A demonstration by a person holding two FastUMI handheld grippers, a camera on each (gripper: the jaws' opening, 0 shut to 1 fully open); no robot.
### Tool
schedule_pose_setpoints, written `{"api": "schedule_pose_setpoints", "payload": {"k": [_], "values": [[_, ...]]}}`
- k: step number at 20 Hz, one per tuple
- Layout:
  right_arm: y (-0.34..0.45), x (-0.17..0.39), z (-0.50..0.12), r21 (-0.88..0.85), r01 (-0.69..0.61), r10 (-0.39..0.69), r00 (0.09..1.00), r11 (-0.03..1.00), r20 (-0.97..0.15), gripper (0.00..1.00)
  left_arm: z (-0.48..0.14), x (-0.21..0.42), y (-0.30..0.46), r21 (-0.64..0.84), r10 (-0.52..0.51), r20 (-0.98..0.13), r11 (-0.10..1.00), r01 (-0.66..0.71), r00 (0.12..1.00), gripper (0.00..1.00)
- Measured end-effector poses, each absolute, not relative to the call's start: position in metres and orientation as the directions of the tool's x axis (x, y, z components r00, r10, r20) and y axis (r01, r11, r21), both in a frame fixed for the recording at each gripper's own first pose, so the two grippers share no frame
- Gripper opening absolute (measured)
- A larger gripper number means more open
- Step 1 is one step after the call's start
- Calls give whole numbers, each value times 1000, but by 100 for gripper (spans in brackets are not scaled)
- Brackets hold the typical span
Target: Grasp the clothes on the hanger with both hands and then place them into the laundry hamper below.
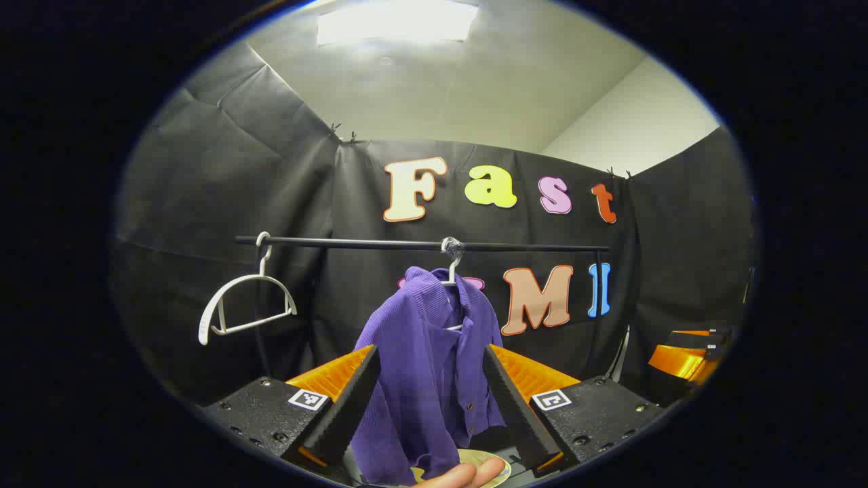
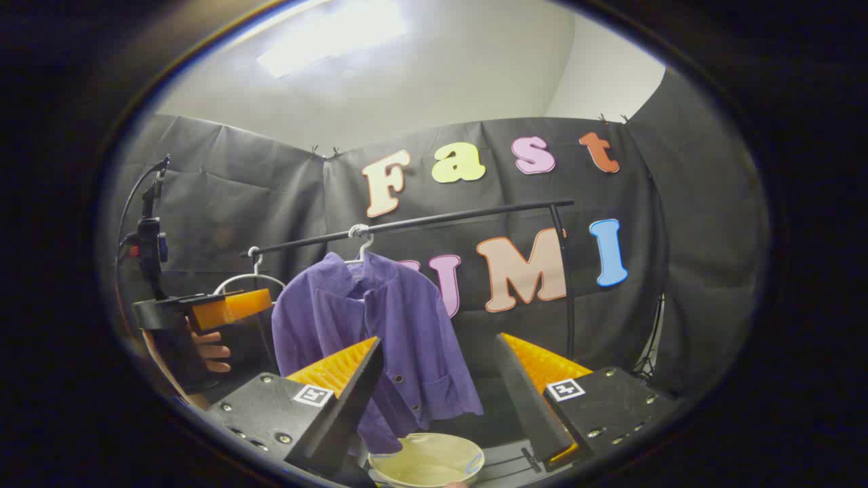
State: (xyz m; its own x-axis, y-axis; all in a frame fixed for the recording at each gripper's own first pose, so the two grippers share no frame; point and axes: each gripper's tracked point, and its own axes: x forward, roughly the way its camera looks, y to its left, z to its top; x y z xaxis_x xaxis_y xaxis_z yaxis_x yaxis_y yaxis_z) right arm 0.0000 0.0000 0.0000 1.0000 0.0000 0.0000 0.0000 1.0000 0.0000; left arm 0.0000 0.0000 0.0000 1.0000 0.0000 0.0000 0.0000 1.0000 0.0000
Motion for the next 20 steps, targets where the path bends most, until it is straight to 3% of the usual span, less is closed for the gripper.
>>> {"api": "schedule_pose_setpoints", "payload": {"k": [1, 11, 12, 14, 20], "values": [[0, 1, -1, 4, -3, 3, 1000, 1000, 1, 98, -1, 1, 0, -4, 2, -7, 1000, -2, 1000, 89], [-3, 30, 9, 49, -40, 39, 999, 998, 24, 98, -2, 26, -8, -2, -6, -24, 1000, 6, 1000, 89], [-3, 36, 9, 50, -49, 48, 999, 998, 25, 98, -4, 29, -10, -11, -12, -40, 1000, 12, 999, 94], [-4, 44, 6, 58, -64, 63, 998, 996, 21, 98, -7, 38, -14, -13, -18, -57, 1000, 17, 998, 89], [-7, 81, -14, 61, -106, 107, 994, 992, -18, 98, -50, 60, -19, 21, 54, -79, 998, -53, 995, 89]]}}
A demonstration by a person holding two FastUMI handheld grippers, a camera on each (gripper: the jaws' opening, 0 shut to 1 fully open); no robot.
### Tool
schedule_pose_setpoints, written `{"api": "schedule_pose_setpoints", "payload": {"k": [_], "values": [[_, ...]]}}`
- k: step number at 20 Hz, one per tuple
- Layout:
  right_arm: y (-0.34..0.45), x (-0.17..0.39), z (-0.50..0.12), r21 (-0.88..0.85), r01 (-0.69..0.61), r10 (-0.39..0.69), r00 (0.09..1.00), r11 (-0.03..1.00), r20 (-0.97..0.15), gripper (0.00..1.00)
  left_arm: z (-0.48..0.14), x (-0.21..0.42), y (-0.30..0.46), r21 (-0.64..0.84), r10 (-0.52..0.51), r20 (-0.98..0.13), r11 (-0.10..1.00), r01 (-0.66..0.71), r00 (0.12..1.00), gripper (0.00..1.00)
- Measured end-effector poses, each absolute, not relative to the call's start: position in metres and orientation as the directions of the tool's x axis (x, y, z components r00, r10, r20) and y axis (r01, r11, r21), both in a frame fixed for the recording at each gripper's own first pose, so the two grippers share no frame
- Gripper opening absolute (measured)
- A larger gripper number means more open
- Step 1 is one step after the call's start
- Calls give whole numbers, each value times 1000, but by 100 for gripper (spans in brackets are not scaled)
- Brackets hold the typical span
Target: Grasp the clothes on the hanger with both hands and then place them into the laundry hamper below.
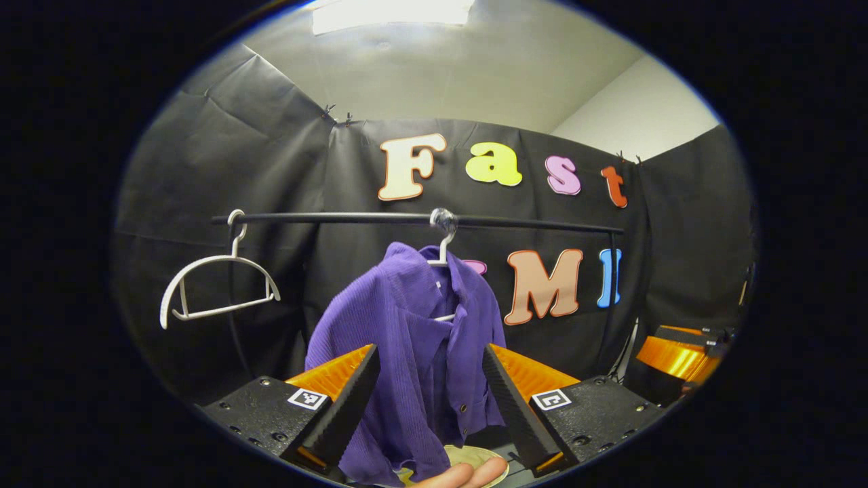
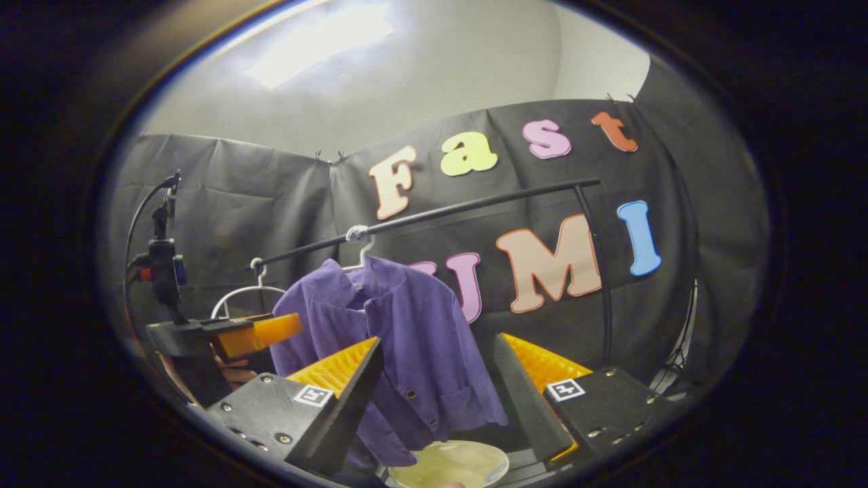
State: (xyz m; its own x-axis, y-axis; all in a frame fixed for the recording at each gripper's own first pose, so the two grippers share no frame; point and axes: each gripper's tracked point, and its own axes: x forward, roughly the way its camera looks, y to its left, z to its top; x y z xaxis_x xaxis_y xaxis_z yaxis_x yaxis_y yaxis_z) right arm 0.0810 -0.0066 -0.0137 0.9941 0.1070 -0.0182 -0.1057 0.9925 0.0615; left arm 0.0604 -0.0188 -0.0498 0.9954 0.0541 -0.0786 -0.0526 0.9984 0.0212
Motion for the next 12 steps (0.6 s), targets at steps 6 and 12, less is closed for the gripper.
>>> {"api": "schedule_pose_setpoints", "payload": {"k": [6, 12], "values": [[-6, 124, -41, 74, -145, 149, 987, 987, -58, 98, -105, 81, -8, 96, 138, -128, 987, -126, 982, 89], [34, 191, -104, 88, -249, 259, 957, 965, -134, 98, -156, 103, 24, 138, 271, -167, 958, -250, 948, 89]]}}
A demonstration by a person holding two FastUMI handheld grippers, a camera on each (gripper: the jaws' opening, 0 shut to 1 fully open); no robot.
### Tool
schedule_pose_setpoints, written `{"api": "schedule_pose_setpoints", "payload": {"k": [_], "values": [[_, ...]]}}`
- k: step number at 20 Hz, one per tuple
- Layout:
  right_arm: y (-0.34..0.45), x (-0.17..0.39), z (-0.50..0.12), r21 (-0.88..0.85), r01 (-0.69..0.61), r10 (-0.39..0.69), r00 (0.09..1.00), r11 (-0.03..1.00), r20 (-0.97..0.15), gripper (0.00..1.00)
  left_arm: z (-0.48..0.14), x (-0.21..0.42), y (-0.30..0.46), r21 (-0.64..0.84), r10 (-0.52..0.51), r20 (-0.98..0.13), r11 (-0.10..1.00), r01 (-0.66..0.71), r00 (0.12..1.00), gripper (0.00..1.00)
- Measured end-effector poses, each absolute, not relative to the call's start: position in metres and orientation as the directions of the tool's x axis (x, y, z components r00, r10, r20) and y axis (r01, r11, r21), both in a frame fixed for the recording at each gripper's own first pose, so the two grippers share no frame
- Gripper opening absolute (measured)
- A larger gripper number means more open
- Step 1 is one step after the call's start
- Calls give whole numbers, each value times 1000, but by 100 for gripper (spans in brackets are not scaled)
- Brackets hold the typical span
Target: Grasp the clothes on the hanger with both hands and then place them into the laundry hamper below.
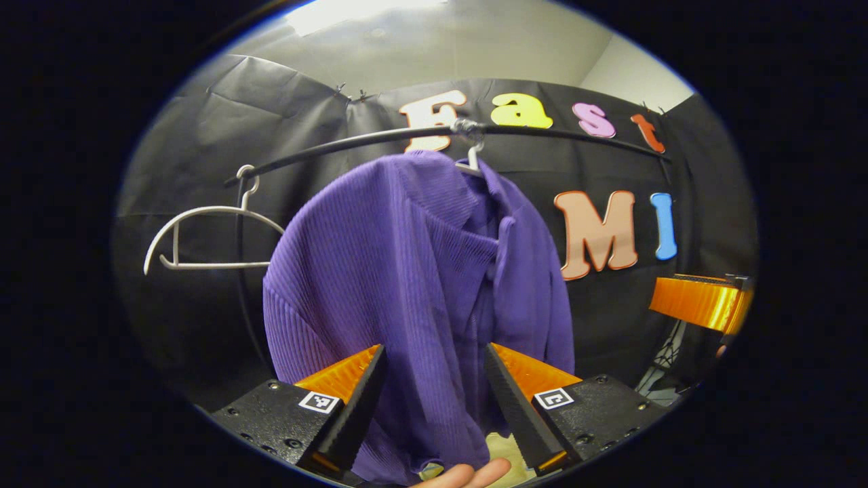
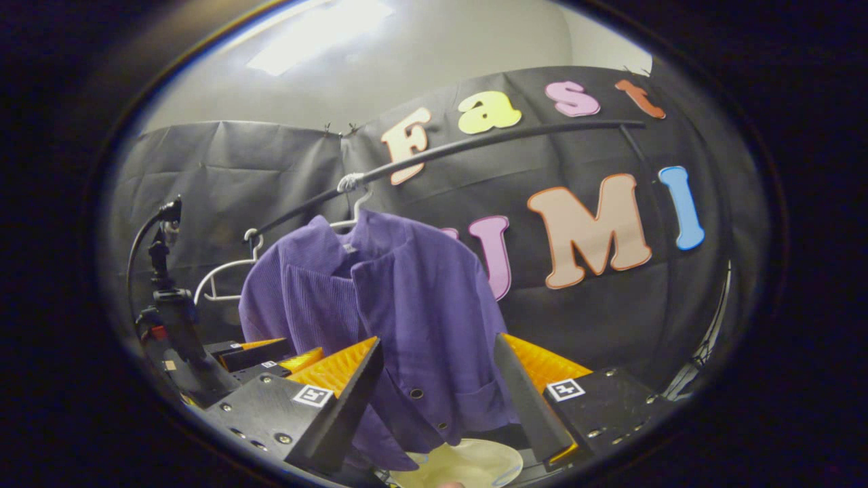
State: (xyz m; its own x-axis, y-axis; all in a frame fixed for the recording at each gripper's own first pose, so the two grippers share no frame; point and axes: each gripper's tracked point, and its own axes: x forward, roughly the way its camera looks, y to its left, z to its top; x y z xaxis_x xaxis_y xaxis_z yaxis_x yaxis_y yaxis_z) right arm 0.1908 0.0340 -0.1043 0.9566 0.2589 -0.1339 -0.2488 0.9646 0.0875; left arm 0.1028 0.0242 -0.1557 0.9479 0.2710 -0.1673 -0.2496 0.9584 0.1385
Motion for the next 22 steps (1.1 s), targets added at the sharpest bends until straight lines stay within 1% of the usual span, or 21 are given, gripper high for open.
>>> {"api": "schedule_pose_setpoints", "payload": {"k": [1, 2, 3, 4, 5, 7, 8, 9, 10, 12, 13, 14, 15, 16, 18, 19, 20, 22], "values": [[44, 200, -119, 89, -269, 280, 948, 959, -153, 98, -164, 107, 23, 132, 265, -171, 961, -244, 949, 92], [54, 213, -133, 90, -286, 298, 939, 954, -171, 98, -169, 113, 25, 122, 271, -171, 960, -253, 947, 85], [64, 224, -146, 94, -303, 315, 930, 948, -189, 98, -172, 118, 29, 99, 273, -164, 961, -260, 948, 82], [73, 234, -159, 88, -319, 330, 922, 944, -203, 100, -175, 122, 32, 82, 283, -153, 959, -273, 947, 71], [83, 242, -170, 76, -337, 346, 916, 938, -205, 99, -177, 124, 41, 83, 319, -148, 947, -310, 936, 59], [98, 255, -185, 44, -354, 355, 912, 934, -204, 99, -182, 129, 51, 121, 344, -141, 936, -329, 928, 37], [105, 263, -190, 28, -362, 360, 910, 932, -203, 99, -186, 130, 52, 139, 344, -148, 936, -324, 927, 34], [111, 270, -194, 15, -371, 367, 909, 928, -200, 99, -189, 131, 53, 154, 340, -157, 936, -317, 927, 33], [114, 277, -199, 4, -363, 355, 911, 932, -208, 99, -187, 131, 59, 163, 353, -148, 930, -329, 924, 24], [117, 287, -208, 4, -341, 334, 918, 940, -213, 99, -183, 129, 72, 231, 390, -116, 905, -357, 914, 11], [117, 293, -208, 2, -328, 321, 924, 945, -207, 99, -186, 129, 78, 244, 392, -127, 902, -355, 911, 5], [116, 298, -205, -1, -308, 302, 932, 951, -200, 99, -189, 129, 78, 227, 380, -138, 911, -344, 915, 5], [117, 304, -202, -2, -300, 294, 936, 954, -194, 99, -192, 128, 72, 205, 347, -157, 927, -313, 925, 6], [120, 309, -201, 3, -291, 286, 939, 957, -189, 99, -191, 126, 70, 182, 323, -173, 939, -292, 930, 1], [115, 318, -198, 3, -260, 256, 947, 965, -195, 99, -189, 118, 58, 107, 250, -198, 967, -232, 948, 0], [112, 320, -195, 14, -248, 246, 949, 969, -196, 93, -185, 114, 54, 77, 223, -199, 974, -211, 954, 0], [108, 322, -194, 19, -245, 244, 951, 969, -188, 93, -181, 109, 43, 26, 167, -204, 986, -165, 965, 0], [94, 325, -186, 13, -199, 198, 968, 980, -155, 41, -179, 101, 8, -61, 13, -222, 998, -27, 975, 0]]}}
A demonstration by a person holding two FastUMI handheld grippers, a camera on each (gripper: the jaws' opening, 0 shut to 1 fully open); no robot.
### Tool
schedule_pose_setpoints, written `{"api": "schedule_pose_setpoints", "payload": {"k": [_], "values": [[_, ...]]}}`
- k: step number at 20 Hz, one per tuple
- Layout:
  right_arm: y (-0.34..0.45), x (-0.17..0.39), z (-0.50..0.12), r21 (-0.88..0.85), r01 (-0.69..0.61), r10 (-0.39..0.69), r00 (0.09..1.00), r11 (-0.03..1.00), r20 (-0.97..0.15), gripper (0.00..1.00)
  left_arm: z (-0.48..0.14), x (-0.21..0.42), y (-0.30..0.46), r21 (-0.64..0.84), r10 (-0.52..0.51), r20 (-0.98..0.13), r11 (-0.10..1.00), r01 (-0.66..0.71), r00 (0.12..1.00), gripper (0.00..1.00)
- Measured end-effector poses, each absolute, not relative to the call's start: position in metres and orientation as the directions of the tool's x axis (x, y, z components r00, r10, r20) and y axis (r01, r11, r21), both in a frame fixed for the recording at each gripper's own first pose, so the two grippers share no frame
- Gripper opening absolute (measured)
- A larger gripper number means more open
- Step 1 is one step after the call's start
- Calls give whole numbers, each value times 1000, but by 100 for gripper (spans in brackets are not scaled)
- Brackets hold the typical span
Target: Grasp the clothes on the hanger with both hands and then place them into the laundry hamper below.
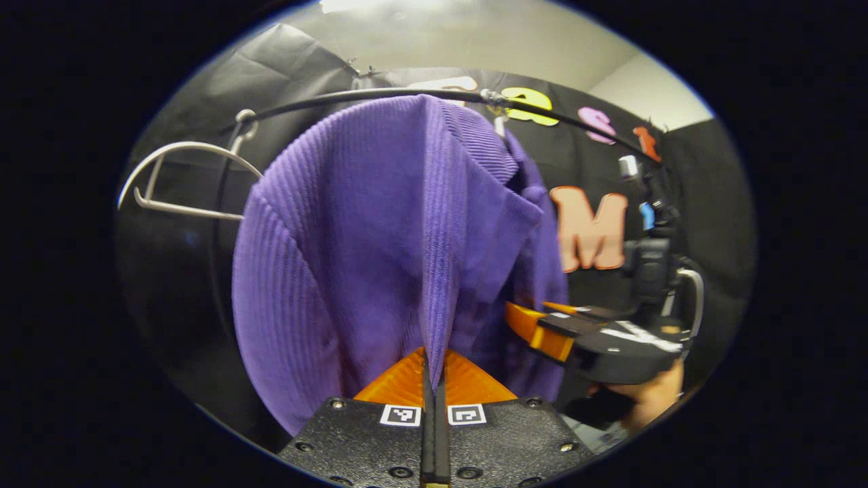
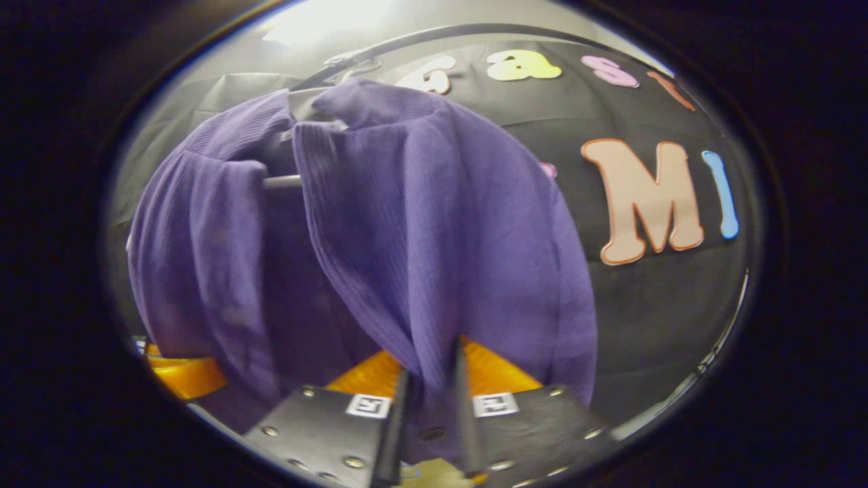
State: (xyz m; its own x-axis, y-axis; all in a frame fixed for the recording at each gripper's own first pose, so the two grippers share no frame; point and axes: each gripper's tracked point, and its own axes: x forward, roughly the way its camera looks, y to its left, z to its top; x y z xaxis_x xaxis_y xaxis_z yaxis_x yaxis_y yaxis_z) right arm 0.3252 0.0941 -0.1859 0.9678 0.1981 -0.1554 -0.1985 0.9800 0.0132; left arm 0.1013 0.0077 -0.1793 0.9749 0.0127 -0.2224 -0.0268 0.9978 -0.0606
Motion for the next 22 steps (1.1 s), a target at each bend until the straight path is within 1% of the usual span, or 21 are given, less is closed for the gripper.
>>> {"api": "schedule_pose_setpoints", "payload": {"k": [1, 2, 3, 4, 6, 8, 9, 11, 12, 15, 19, 20, 22], "values": [[90, 328, -186, 8, -190, 189, 970, 982, -153, 14, -174, 96, -1, -50, -14, -216, 999, 3, 976, 0], [89, 323, -185, 5, -188, 186, 971, 982, -153, 19, -165, 90, -4, -39, -37, -203, 999, 30, 978, 0], [85, 321, -181, 5, -174, 172, 975, 985, -143, 16, -159, 85, -10, -45, -73, -197, 997, 65, 978, 0], [79, 319, -174, -2, -169, 167, 978, 986, -123, 16, -154, 80, -19, -66, -117, -189, 992, 106, 975, 0], [80, 314, -171, 0, -186, 184, 975, 983, -127, 4, -137, 68, -28, -102, -176, -172, 982, 160, 969, 0], [77, 309, -162, 17, -178, 178, 976, 984, -122, 4, -117, 55, -27, -116, -204, -147, 975, 188, 968, 2], [74, 307, -158, 28, -172, 175, 977, 985, -122, 4, -105, 48, -24, -120, -213, -129, 973, 198, 968, 0], [60, 305, -149, 15, -135, 136, 984, 991, -118, 4, -86, 36, -18, -121, -225, -98, 970, 213, 969, 0], [57, 302, -142, 6, -124, 123, 987, 992, -103, 4, -79, 30, -12, -119, -223, -88, 970, 212, 971, 2], [45, 293, -113, -15, -66, 65, 997, 998, -41, 4, -53, 16, 8, -98, -203, -50, 975, 198, 978, 0], [27, 296, -85, -78, 49, -48, 999, 996, 17, 4, -22, 11, 44, -64, -140, 7, 988, 141, 990, 0], [25, 296, -78, -97, 77, -74, 997, 992, 36, 4, -13, 10, 54, -62, -123, 24, 990, 125, 992, 2], [22, 299, -67, -141, 124, -114, 990, 982, 79, 4, 5, 10, 75, -51, -83, 68, 995, 86, 994, 0]]}}
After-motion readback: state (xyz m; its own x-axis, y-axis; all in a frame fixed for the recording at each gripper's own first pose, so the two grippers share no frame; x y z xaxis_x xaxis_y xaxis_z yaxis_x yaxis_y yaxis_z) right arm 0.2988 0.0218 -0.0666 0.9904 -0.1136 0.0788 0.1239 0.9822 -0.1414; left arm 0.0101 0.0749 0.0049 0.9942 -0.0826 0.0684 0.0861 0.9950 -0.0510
